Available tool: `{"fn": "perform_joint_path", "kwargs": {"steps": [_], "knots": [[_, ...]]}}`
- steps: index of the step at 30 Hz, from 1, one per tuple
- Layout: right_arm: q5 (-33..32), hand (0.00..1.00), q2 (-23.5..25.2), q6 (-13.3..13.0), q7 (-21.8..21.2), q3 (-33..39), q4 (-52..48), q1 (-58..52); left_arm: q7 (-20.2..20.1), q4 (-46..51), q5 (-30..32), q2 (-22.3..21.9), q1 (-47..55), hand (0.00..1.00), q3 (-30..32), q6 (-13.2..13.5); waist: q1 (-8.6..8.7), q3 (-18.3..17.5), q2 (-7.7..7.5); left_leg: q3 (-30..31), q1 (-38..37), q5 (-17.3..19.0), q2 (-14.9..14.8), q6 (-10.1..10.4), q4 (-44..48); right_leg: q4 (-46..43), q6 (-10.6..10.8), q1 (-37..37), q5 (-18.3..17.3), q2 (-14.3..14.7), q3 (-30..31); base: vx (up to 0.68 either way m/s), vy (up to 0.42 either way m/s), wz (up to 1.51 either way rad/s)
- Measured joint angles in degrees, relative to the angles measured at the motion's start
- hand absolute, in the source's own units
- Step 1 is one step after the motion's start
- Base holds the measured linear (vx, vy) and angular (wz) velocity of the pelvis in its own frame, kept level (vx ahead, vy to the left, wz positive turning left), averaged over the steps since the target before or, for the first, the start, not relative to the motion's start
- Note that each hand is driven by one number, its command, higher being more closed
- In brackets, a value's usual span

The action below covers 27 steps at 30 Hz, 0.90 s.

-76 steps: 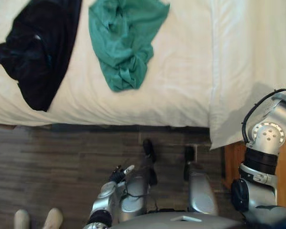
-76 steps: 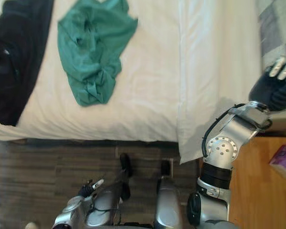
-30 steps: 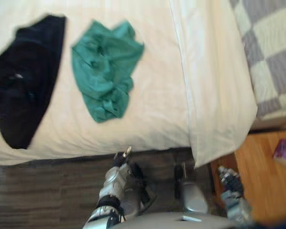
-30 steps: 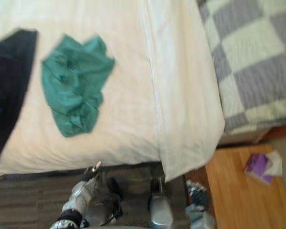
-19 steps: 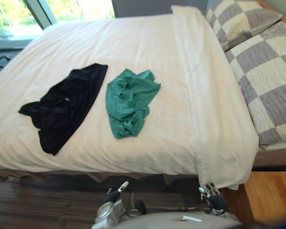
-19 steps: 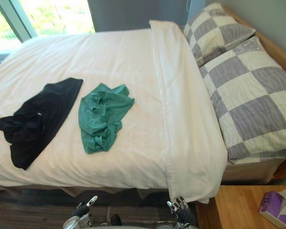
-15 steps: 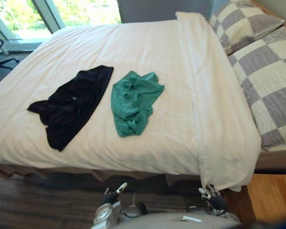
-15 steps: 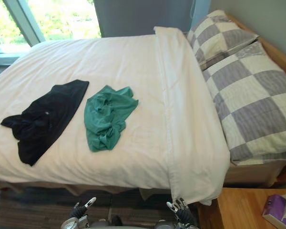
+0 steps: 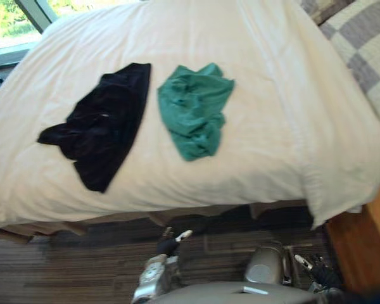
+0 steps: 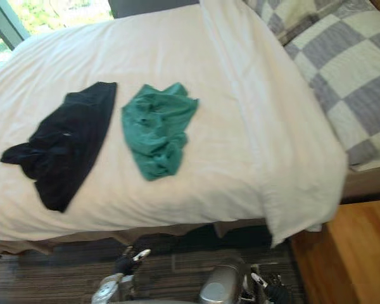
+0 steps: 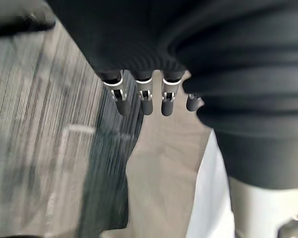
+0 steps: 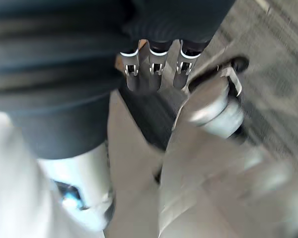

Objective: Tidy the bed and pick cloth on bed and put in laundry

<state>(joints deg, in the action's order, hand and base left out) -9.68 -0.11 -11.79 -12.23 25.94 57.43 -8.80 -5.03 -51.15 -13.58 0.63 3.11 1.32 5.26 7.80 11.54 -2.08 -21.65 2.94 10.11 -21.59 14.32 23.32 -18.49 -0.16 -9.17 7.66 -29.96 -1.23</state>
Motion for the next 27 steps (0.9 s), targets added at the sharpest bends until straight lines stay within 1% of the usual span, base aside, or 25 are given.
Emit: {"fn": "perform_joint_path", "kwargs": {"steps": [1, 2, 3, 4, 5, 6, 7, 8, 9, 10, 11, 12, 13, 14, 15, 17, 18, 19, 21, 22, 23, 27], "knots": [[0.5, 0.00, 1.2, -1.0, 1.5, -0.5, 0.4, 0.2, 0.0, 0.1, 0.7, 1.2, 0.2, 0.00, -0.1, -0.1, -0.18, -0.2, -0.08, -1.1, -0.2, 0.0, 0.0, -0.4, -0.6, -1.0, 1.6, -0.3, -1.3, 0.7, -2.5, 0.02, 0.738, -0.48], [1.3, 0.00, 1.3, -1.5, 0.9, -2.1, 0.7, -0.2, 0.2, 0.3, 1.5, 3.2, 0.1, 0.00, -0.1, -0.8, -0.59, -0.3, -0.22, -2.9, -1.5, -0.6, 0.4, -2.0, -2.9, -5.4, 6.9, -0.3, -6.9, 3.9, -8.2, 0.04, 0.645, -0.51], [2.1, 0.00, 1.0, -1.9, -0.4, -3.8, 0.8, 0.0, 0.3, 0.5, 2.3, 4.8, 0.0, 0.00, -0.4, -1.5, -1.24, -0.4, -0.25, -5.0, -3.2, -2.2, 1.4, -3.8, -6.9, -7.7, 9.8, 0.2, -11.5, 8.2, -13.6, 0.04, 0.590, -0.47], [2.1, 0.00, 0.4, -2.1, -1.1, -5.0, 0.7, 0.0, 0.3, 0.5, 2.8, 5.2, -0.2, 0.00, -0.7, -1.9, -1.11, -0.4, -0.24, -6.0, -3.9, -3.3, 2.4, -5.0, -9.3, -7.8, 10.4, 0.9, -13.5, 10.6, -15.5, 0.00, 0.534, -0.34], [2.1, 0.00, -0.2, -2.2, -2.6, -7.5, -0.7, 0.0, 0.3, 0.5, 3.4, 5.4, -1.2, 0.00, -1.4, -2.7, -0.87, -0.4, -0.16, -6.6, -4.1, -5.2, 5.2, -7.2, -13.1, -6.2, 9.7, 2.1, -15.5, 15.9, -17.2, 0.00, 0.540, -0.03], [2.5, 0.00, -0.3, -2.2, -4.2, -9.5, -2.3, -0.1, 0.2, 0.5, 3.4, 5.1, -2.8, 0.00, -2.6, -3.7, -0.77, -0.4, -0.46, -7.1, -4.0, -6.7, 9.0, -9.0, -15.9, -2.0, 7.8, 4.8, -16.4, 20.4, -17.6, 0.00, 0.517, 0.04], [3.4, 0.00, -0.6, -2.2, -5.0, -10.5, -2.6, -0.5, 0.2, 0.4, 3.4, 4.5, -3.2, 0.00, -3.2, -4.2, -0.89, -0.6, -0.90, -7.4, -4.1, -7.0, 11.0, -9.5, -16.7, 1.7, 5.7, 6.8, -17.4, 21.0, -18.5, -0.02, 0.469, 0.05], [5.8, 0.00, -1.5, -2.3, -6.6, -12.4, -3.0, 0.2, 0.2, 0.4, 3.5, 3.6, -3.8, 0.00, -3.7, -4.9, -0.94, -1.0, -0.64, -7.4, -4.1, -7.0, 14.5, -9.9, -17.9, 6.5, 5.4, 9.1, -17.4, 19.5, -17.5, -0.03, 0.295, 0.11], [6.5, 0.00, -1.8, -2.6, -7.1, -13.1, -3.5, 0.1, 0.3, 0.4, 3.8, 3.0, -4.1, 0.00, -4.3, -5.0, -0.57, -1.0, -0.15, -6.6, -4.4, -7.1, 15.7, -10.5, -18.7, 7.3, 5.4, 9.7, -17.4, 19.0, -16.5, -0.02, 0.322, 0.36], [8.0, 0.00, -2.3, -3.7, -7.7, -13.9, -4.2, 0.0, 0.4, 0.4, 5.1, 2.3, -4.6, 0.00, -5.9, -4.6, -0.36, -1.2, 0.33, -4.7, -5.8, -7.9, 17.3, -11.7, -20.8, 7.4, 5.4, 10.7, -17.5, 18.5, -14.9, 0.01, 0.212, 0.68], [8.2, 0.00, -2.4, -4.3, -7.5, -15.5, -4.2, -0.1, 0.3, 0.4, 7.1, 2.5, -4.7, 0.00, -6.6, -4.0, -0.30, -1.3, 0.30, -3.0, -6.1, -8.4, 17.9, -12.4, -21.5, 7.5, 4.8, 11.6, -17.9, 18.5, -13.7, -0.01, 0.152, 0.95], [7.7, 0.00, -2.3, -4.6, -7.4, -17.4, -4.2, -0.5, 0.4, 0.3, 8.8, 2.9, -4.5, 0.00, -7.5, -3.1, -0.28, -1.3, 0.19, -1.2, -5.8, -8.8, 18.3, -12.8, -21.7, 8.5, 3.4, 12.3, -19.2, 19.2, -11.9, -0.05, 0.027, 1.14], [6.5, 0.00, -2.1, -4.6, -7.5, -20.4, -3.6, -0.6, 0.4, 0.1, 10.1, 3.0, -3.8, 0.00, -8.2, -2.1, -0.66, -2.1, -0.97, 0.8, -5.9, -10.0, 19.5, -12.9, -23.4, 10.0, 3.6, 14.0, -20.3, 19.2, -11.2, -0.09, -0.007, 1.17], [4.8, 0.00, -2.0, -4.4, -7.3, -22.4, -3.1, 0.0, 0.3, -0.4, 11.0, 2.9, -2.8, 0.00, -8.5, -0.9, -1.20, -2.7, -1.70, 2.2, -6.7, -12.6, 20.5, -13.0, -26.5, 10.2, 4.2, 14.1, -20.4, 19.0, -12.6, -0.09, -0.016, 0.89], [4.1, 0.00, -1.8, -4.4, -7.1, -23.3, -3.1, 0.3, 0.2, -0.6, 11.1, 3.0, -1.9, 0.00, -8.6, -0.2, -1.36, -2.8, -1.47, 2.6, -7.3, -14.1, 20.7, -13.0, -28.5, 10.1, 4.3, 14.1, -20.5, 19.0, -13.4, -0.11, -0.004, 0.67], [2.4, 0.00, -1.4, -4.3, -6.3, -24.9, -2.9, 1.8, -0.1, -1.9, 12.2, 3.2, 1.3, 0.00, -8.5, 2.0, -2.05, -2.8, -1.22, 3.3, -7.8, -14.7, 20.4, -12.8, -29.2, 9.8, 4.7, 14.9, -20.9, 19.3, -14.4, -0.11, -0.027, 0.28], [1.9, 0.00, -1.6, -4.0, -5.5, -25.8, -2.4, 2.5, -0.8, -1.2, 12.6, 3.3, 2.2, 0.00, -8.0, 3.7, -2.21, -2.9, -0.36, 3.3, -8.0, -14.9, 20.1, -12.7, -29.4, 9.9, 4.8, 15.3, -20.8, 19.6, -14.5, -0.11, -0.028, -0.04], [1.7, 0.00, -2.6, -3.5, -5.4, -27.1, -2.4, 2.6, -1.2, -1.6, 13.2, 3.4, 2.5, 0.00, -7.9, 4.6, -2.50, -3.1, 0.42, 3.1, -8.4, -14.9, 19.9, -12.7, -29.4, 10.4, 5.0, 15.8, -20.3, 19.8, -14.2, -0.09, -0.020, -0.08], [0.6, 0.00, -3.9, -2.7, -5.1, -28.2, -1.7, 3.5, -1.4, -2.5, 14.3, 3.4, 3.7, 0.00, -7.6, 6.3, -2.44, -3.6, 1.76, 2.4, -8.8, -14.9, 19.4, -12.5, -29.4, 11.0, 5.0, 16.0, -19.5, 20.5, -13.7, -0.06, -0.011, -0.19], [0.1, 0.00, -4.1, -2.3, -5.0, -28.3, -1.4, 3.7, -1.5, -2.6, 14.3, 3.4, 3.9, 0.00, -7.6, 6.6, -2.38, -3.6, 1.89, 2.1, -8.8, -14.9, 19.1, -12.4, -29.5, 11.3, 4.9, 16.0, -19.2, 20.7, -13.6, -0.07, -0.019, -0.25], [-0.5, 0.00, -4.5, -1.7, -4.9, -28.4, -1.0, 4.0, -1.8, -2.9, 14.3, 3.6, 3.9, 0.00, -7.4, 6.9, -2.48, -3.8, 2.50, 1.5, -8.9, -15.0, 18.6, -12.1, -29.5, 12.1, 4.7, 16.0, -18.6, 21.4, -13.3, -0.06, -0.031, -0.24], [-2.2, 0.00, -4.5, -0.5, -4.8, -28.4, 0.0, 4.5, -2.0, -3.7, 14.4, 3.7, 3.7, 0.00, -6.9, 7.9, -2.50, -3.7, 2.43, 0.4, -9.2, -15.1, 17.0, -11.2, -29.5, 13.7, 3.9, 16.5, -17.3, 22.9, -12.9, -0.04, -0.041, -0.17]]}}
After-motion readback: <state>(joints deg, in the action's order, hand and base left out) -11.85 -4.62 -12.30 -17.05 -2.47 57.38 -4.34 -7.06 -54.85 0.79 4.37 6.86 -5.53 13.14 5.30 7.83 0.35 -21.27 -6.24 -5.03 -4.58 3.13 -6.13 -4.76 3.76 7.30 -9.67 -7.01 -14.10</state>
